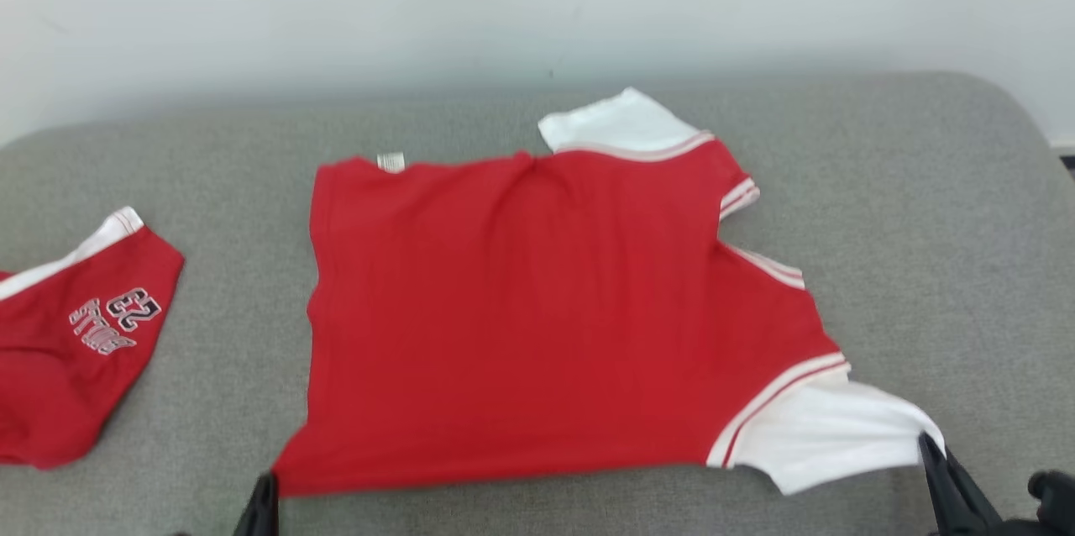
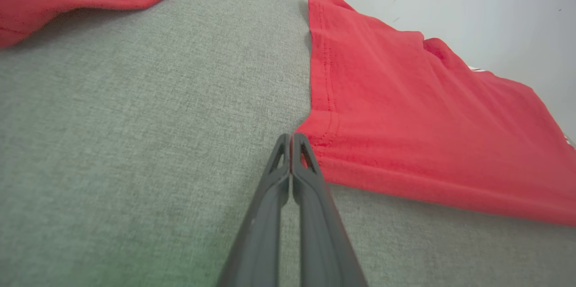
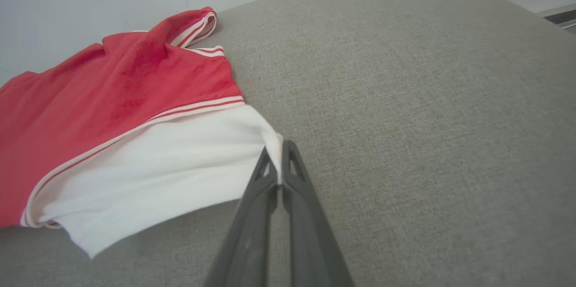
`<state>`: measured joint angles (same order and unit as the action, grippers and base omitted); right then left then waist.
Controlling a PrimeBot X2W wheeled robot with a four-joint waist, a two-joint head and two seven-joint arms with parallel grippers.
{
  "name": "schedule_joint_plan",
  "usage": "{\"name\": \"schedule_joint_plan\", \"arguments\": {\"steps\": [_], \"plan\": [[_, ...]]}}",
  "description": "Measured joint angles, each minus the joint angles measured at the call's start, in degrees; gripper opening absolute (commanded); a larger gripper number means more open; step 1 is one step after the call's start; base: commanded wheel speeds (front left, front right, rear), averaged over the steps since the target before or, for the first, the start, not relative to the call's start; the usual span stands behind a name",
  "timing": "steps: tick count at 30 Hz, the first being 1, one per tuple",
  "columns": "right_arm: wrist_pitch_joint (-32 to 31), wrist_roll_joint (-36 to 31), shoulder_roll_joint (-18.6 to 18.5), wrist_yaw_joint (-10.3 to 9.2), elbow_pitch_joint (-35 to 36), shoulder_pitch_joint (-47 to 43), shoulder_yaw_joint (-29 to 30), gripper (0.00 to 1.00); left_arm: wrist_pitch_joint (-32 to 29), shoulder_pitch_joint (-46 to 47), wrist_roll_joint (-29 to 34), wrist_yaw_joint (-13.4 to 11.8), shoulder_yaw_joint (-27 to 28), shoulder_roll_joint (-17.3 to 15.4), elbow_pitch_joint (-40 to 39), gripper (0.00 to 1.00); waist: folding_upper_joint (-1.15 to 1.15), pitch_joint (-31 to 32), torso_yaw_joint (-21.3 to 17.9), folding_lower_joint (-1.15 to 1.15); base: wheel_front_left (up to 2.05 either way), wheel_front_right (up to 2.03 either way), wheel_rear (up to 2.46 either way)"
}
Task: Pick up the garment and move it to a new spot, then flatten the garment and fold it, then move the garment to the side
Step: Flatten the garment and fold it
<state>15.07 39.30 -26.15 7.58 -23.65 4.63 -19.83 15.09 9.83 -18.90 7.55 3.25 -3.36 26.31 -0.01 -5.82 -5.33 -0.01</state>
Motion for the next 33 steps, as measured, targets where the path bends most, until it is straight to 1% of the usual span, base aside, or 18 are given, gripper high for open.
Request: {"name": "schedule_joint_plan", "arguments": {"steps": [7, 10, 14, 19, 20, 27, 30, 33], "plan": [[0.0, 0.0, 0.4, 0.05, 0.3, -5.6, 1.1, 0.00, 0.0, -6.1, 0.3, 0.0, 0.5, 0.8, -0.6, 0.00, 0.00, 4.7, -0.2, 0.00, 0.00, 0.00, 0.00], [0.0, 0.0, 0.4, 0.05, 0.5, -7.5, 1.8, 0.00, 0.0, -8.5, 0.0, 0.1, -0.1, 0.9, -0.5, 0.00, 0.00, 6.2, 0.1, 0.00, 0.00, 0.00, 0.00], [0.0, 0.0, 0.4, 0.07, 0.7, -9.8, 2.9, 0.00, 0.0, -11.2, -1.9, 0.2, -0.8, 1.0, -0.3, 0.00, 0.00, 7.6, 0.7, 0.01, 0.00, 0.00, 0.00], [0.0, -0.2, 0.4, 0.05, 1.3, -12.2, 3.3, 0.00, 0.0, -13.4, -2.3, 0.2, -2.4, 1.0, -0.8, 0.00, 0.00, 8.5, 1.5, 0.01, 0.00, 0.00, 0.00], [0.0, -0.5, 0.4, 0.04, 1.8, -12.6, 3.3, 0.00, 0.0, -13.5, -2.4, 0.1, -3.5, 0.9, -1.2, 0.00, 0.01, 8.5, 1.9, 0.01, 0.00, 0.00, 0.00], [0.0, -1.0, 1.2, -0.03, 6.3, -11.5, 2.8, 0.00, 0.0, -12.8, -2.7, -0.1, -5.0, 0.7, -4.9, 0.00, 0.01, 7.3, 2.5, 0.02, 0.00, 0.00, 0.00], [0.0, -1.6, 1.3, -0.03, 6.6, -9.2, 2.7, 0.00, 0.0, -11.3, -2.5, -0.1, -5.4, 0.7, -6.3, 0.00, 0.01, 6.6, 2.7, 0.02, 0.00, 0.00, 0.00], [0.0, -2.3, 1.9, -0.03, 5.4, -6.6, 3.9, 0.00, 0.0, -9.5, -2.1, -0.1, -5.7, 0.7, -6.6, 0.00, 0.01, 5.8, 3.0, 0.02, 0.00, 0.00, 0.00]]}}
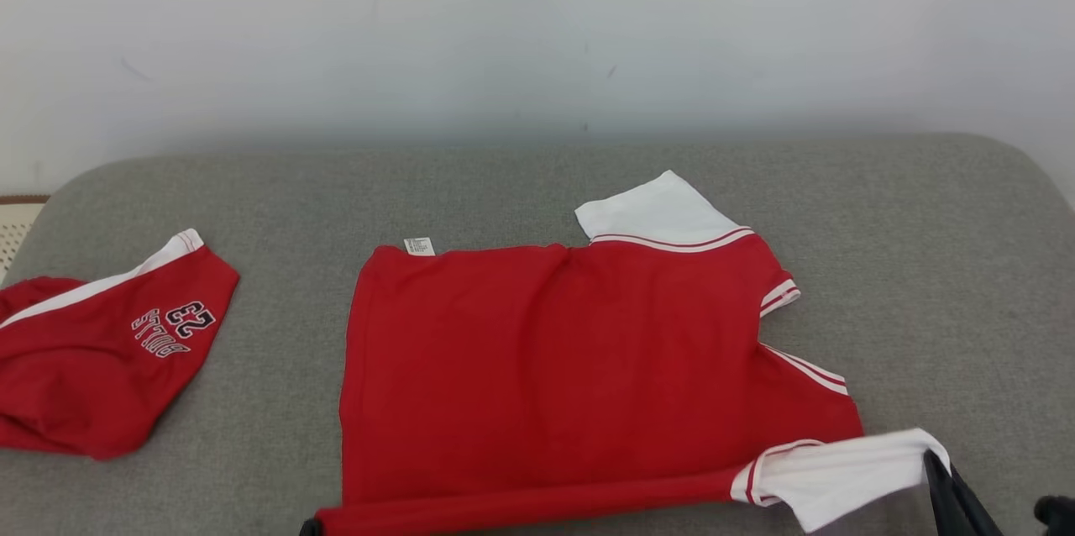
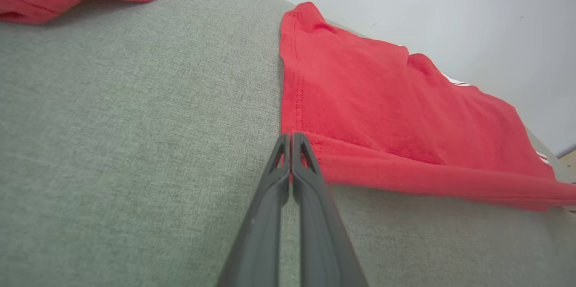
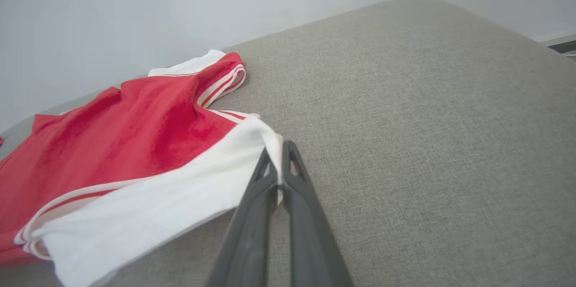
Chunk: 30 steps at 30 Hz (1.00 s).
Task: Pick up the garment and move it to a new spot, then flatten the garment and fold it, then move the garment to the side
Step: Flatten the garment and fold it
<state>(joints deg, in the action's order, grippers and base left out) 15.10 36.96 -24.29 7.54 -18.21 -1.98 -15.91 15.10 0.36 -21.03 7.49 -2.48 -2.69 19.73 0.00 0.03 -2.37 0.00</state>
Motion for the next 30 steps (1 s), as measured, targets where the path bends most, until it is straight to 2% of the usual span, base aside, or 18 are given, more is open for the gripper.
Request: {"name": "schedule_joint_plan", "arguments": {"steps": [15, 30], "plan": [[0.0, -2.3, 2.1, -0.01, -10.2, 14.2, -3.0, 0.00, 0.0, 11.5, 2.0, 0.0, -2.9, -0.1, 4.4, 0.00, 0.01, -5.5, 1.6, 0.00, 0.00, 0.00, 0.00], [0.0, -3.6, 3.3, -0.01, -15.4, 21.2, -2.6, 0.00, 0.0, 16.7, 2.4, 0.0, -3.8, -0.1, 6.2, 0.00, 0.01, -10.2, 2.4, 0.01, 0.00, 0.00, 0.00]]}}
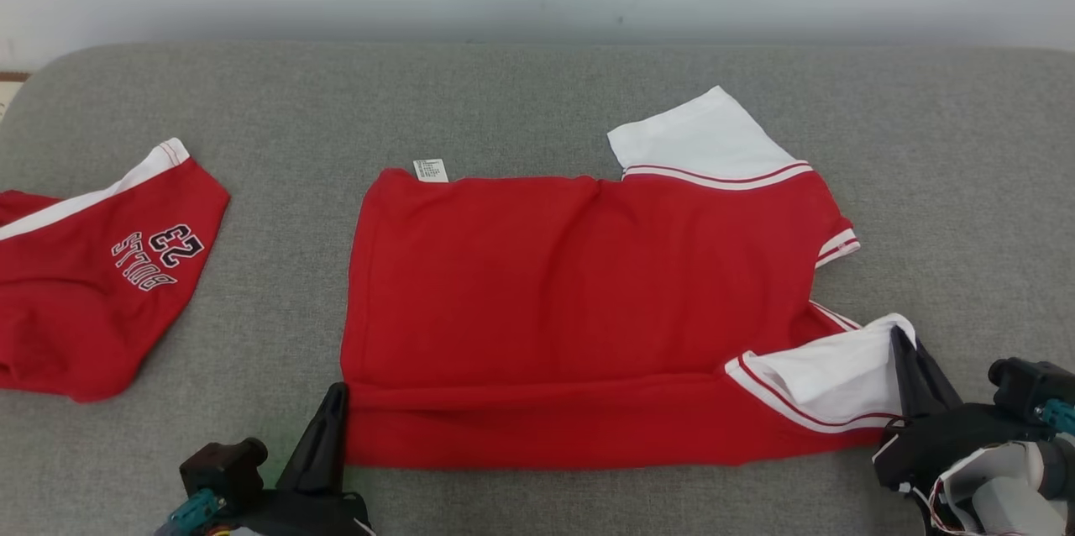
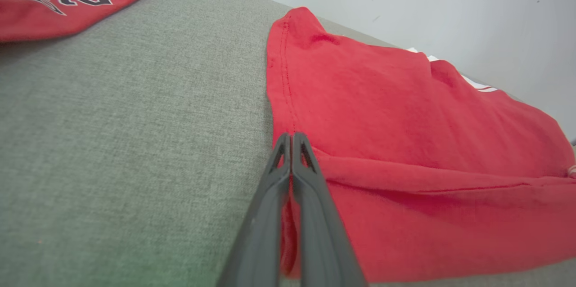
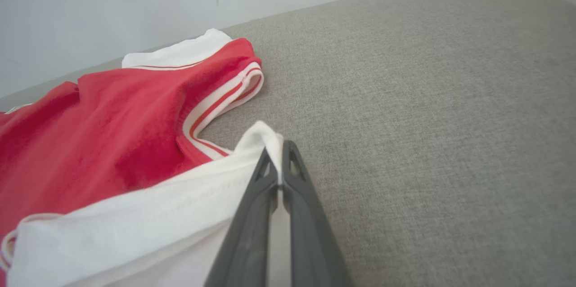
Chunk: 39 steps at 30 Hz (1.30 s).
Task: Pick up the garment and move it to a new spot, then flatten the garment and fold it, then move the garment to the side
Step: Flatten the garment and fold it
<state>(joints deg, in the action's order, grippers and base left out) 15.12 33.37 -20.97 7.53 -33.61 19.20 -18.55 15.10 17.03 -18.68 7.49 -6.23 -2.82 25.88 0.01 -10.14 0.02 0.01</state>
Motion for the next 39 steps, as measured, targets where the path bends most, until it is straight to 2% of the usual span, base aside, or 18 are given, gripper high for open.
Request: {"name": "schedule_joint_plan", "arguments": {"steps": [5, 6, 7, 8, 9, 13, 14, 15, 16, 26, 32, 39], "plan": [[0.0, -1.7, 0.0, 0.00, -0.8, 1.4, 0.8, 0.00, 0.0, 1.2, 0.1, 0.0, -0.3, 0.0, 0.0, 0.00, 0.00, -1.1, 0.3, -0.01, 0.00, 0.00, 0.00], [0.0, -1.7, 0.2, 0.00, -0.8, 1.7, 1.0, 0.09, 0.0, 1.2, 0.1, 0.0, -0.3, 0.0, 0.0, 0.00, 0.00, -1.3, 0.4, -0.01, 0.00, 0.00, 0.00], [0.0, -1.8, 0.4, 0.00, -0.9, 1.8, 1.2, 0.24, 0.0, 1.2, 0.1, 0.0, -0.3, 0.0, -0.1, 0.00, 0.00, -1.4, 0.5, -0.01, 0.00, 0.00, 0.00], [0.0, -2.0, 0.7, 0.00, -0.8, 1.9, 1.3, 0.16, 0.0, 1.2, 0.1, 0.0, -0.2, 0.0, -0.1, 0.00, 0.00, -1.5, 0.5, -0.01, 0.00, 0.00, 0.00], [0.0, -2.1, 0.9, 0.00, -0.7, 2.0, 1.4, 0.00, 0.0, 1.2, 0.1, 0.0, -0.2, 0.0, -0.1, 0.00, 0.00, -1.6, 0.6, -0.01, 0.00, 0.00, 0.00], [0.0, -2.2, 1.1, 0.00, -0.3, 2.6, 2.8, 0.00, 0.0, 1.4, 0.6, 0.0, 0.3, 0.0, -0.2, 0.00, 0.00, -1.8, 0.6, -0.01, 0.00, 0.00, 0.00], [0.0, -2.3, 1.2, 0.00, -0.3, 2.6, 3.3, 0.79, 0.0, 1.6, 0.7, 0.0, 0.4, 0.0, -0.2, 0.42, 0.00, -1.7, 0.6, -0.01, 0.00, 0.00, 0.00], [0.0, -2.5, 1.4, 0.00, -0.3, 2.6, 3.6, 1.00, 0.0, 1.7, 0.7, 0.0, 0.5, 0.0, -0.3, 0.92, 0.00, -1.6, 0.6, 0.00, 0.00, 0.00, 0.00], [0.0, -2.7, 1.5, 0.00, -0.4, 2.5, 3.8, 1.00, 0.0, 1.7, 0.7, 0.0, 0.6, 0.0, -0.4, 1.00, 0.00, -1.5, 0.6, -0.01, 0.00, 0.00, 0.00], [0.0, -5.6, 2.6, 0.00, 3.2, -1.8, 6.4, 1.00, 0.0, -2.2, 3.8, -1.5, 3.2, 0.0, -3.2, 1.00, 0.00, 1.3, 0.4, -0.02, 0.00, 0.00, 0.00], [0.0, -7.1, 3.7, -0.01, 8.1, -7.0, 3.7, 1.00, 0.0, -6.6, 4.2, -2.4, 3.5, 0.0, -5.1, 1.00, -0.01, 3.9, 0.4, -0.02, 0.00, 0.00, 0.00], [0.0, -8.2, 3.7, -0.01, 10.0, -10.5, -1.7, 1.00, 0.0, -10.1, 3.9, -2.9, 3.6, 0.0, -5.7, 1.00, -0.01, 5.8, 1.2, -0.02, 0.00, 0.00, 0.00]]}}
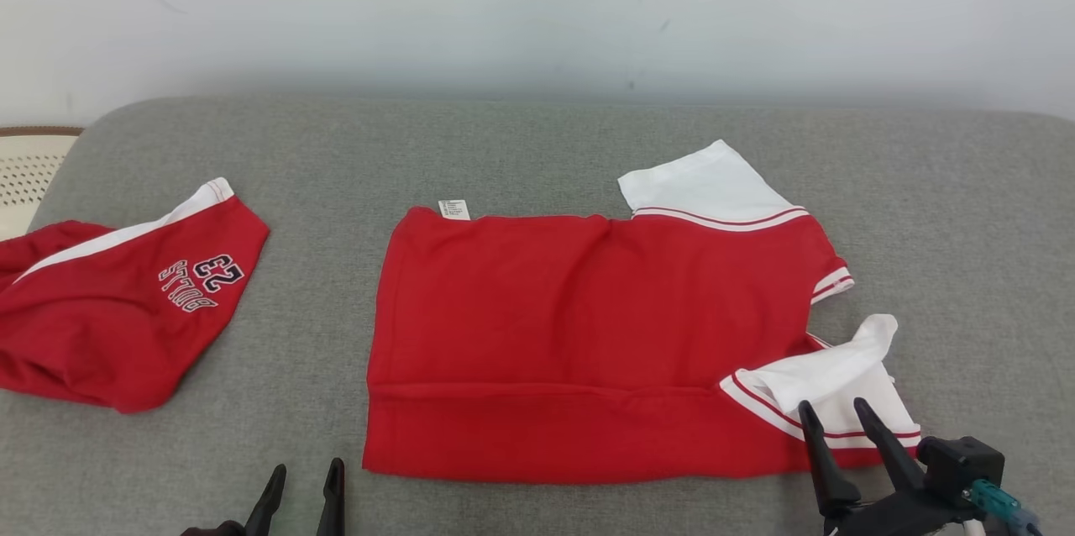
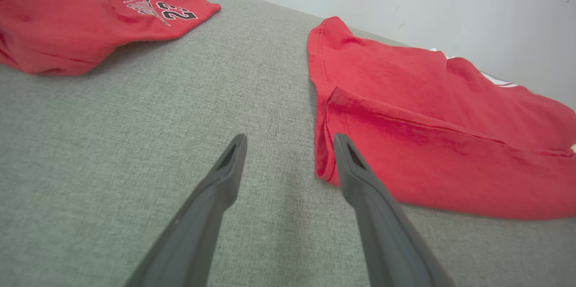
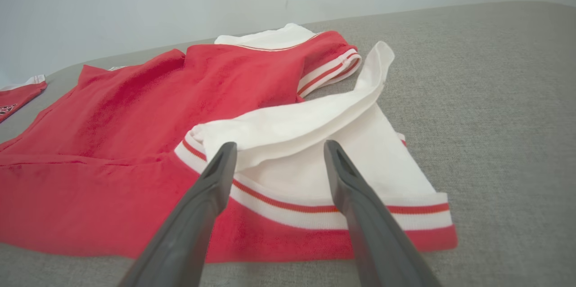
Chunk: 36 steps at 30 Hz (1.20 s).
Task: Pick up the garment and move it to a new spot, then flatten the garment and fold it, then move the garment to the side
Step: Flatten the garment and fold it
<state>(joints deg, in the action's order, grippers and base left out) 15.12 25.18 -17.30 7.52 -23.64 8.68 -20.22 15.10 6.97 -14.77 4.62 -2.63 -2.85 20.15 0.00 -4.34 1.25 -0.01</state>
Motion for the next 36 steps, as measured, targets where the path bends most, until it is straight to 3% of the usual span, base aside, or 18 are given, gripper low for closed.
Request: {"name": "schedule_joint_plan", "arguments": {"steps": [15, 16, 17, 19, 23, 29, 30, 31, 32, 36], "plan": [[0.0, 0.0, 0.7, 0.00, -0.6, 1.0, -4.1, 1.00, 0.0, -0.9, -0.8, 0.2, -0.3, 0.0, 0.2, 1.00, 0.00, -0.4, 3.7, 0.01, 0.00, 0.00, 0.00], [0.0, -0.2, 0.8, 0.00, -0.5, 1.1, -4.1, 0.93, 0.0, -0.9, -0.8, 0.2, -0.4, 0.0, 0.2, 1.00, 0.00, -0.5, 3.7, 0.01, 0.00, 0.00, 0.00], [0.0, -0.5, 0.8, 0.00, -0.5, 1.1, -4.0, 0.55, 0.0, -0.9, -0.9, 0.2, -0.6, 0.0, 0.2, 1.00, 0.00, -0.5, 3.8, 0.01, 0.00, 0.00, 0.00], [0.0, -0.5, 0.8, 0.00, -0.2, 1.4, -3.5, 0.19, 0.0, -0.9, -0.9, 0.3, -1.0, 0.0, 0.1, 1.00, 0.00, -0.6, 3.8, 0.01, 0.00, 0.00, 0.00], [0.0, -1.1, 0.8, 0.00, -0.7, 3.4, -2.9, 0.00, 0.0, -0.9, -1.3, 0.3, -1.4, 0.0, -0.1, 1.00, 0.00, -1.1, 3.7, 0.01, 0.00, 0.00, 0.00], [0.0, -1.9, 0.4, 0.00, -5.7, 8.7, -3.8, 0.00, 0.0, -0.3, -1.8, 0.4, -2.6, 0.0, 0.1, 1.00, 0.00, -1.8, 3.8, 0.01, 0.00, 0.00, 0.00], [0.0, -1.9, 0.4, 0.00, -6.7, 9.8, -3.9, 0.17, 0.0, 0.1, -1.9, 0.4, -2.9, 0.0, 0.1, 1.00, 0.00, -1.9, 3.9, 0.01, 0.00, 0.00, 0.00], [0.0, -2.0, 0.4, 0.00, -7.7, 11.1, -4.1, 0.48, 0.0, 0.4, -2.0, 0.4, -3.2, 0.0, 0.1, 1.00, 0.00, -2.1, 4.0, 0.01, 0.00, 0.00, 0.00], [0.0, -2.1, 0.4, 0.00, -8.9, 12.4, -4.3, 1.00, 0.0, 0.4, -2.1, 0.4, -3.4, 0.0, 0.1, 1.00, 0.00, -2.2, 4.1, 0.01, 0.00, 0.00, 0.00], [0.0, -4.3, 0.6, 0.00, -13.4, 17.2, -3.6, 1.00, 0.0, 0.9, -2.5, 0.4, -4.2, 0.0, 0.3, 1.00, 0.00, -2.8, 4.7, 0.02, 0.00, 0.00, 0.00]]}}
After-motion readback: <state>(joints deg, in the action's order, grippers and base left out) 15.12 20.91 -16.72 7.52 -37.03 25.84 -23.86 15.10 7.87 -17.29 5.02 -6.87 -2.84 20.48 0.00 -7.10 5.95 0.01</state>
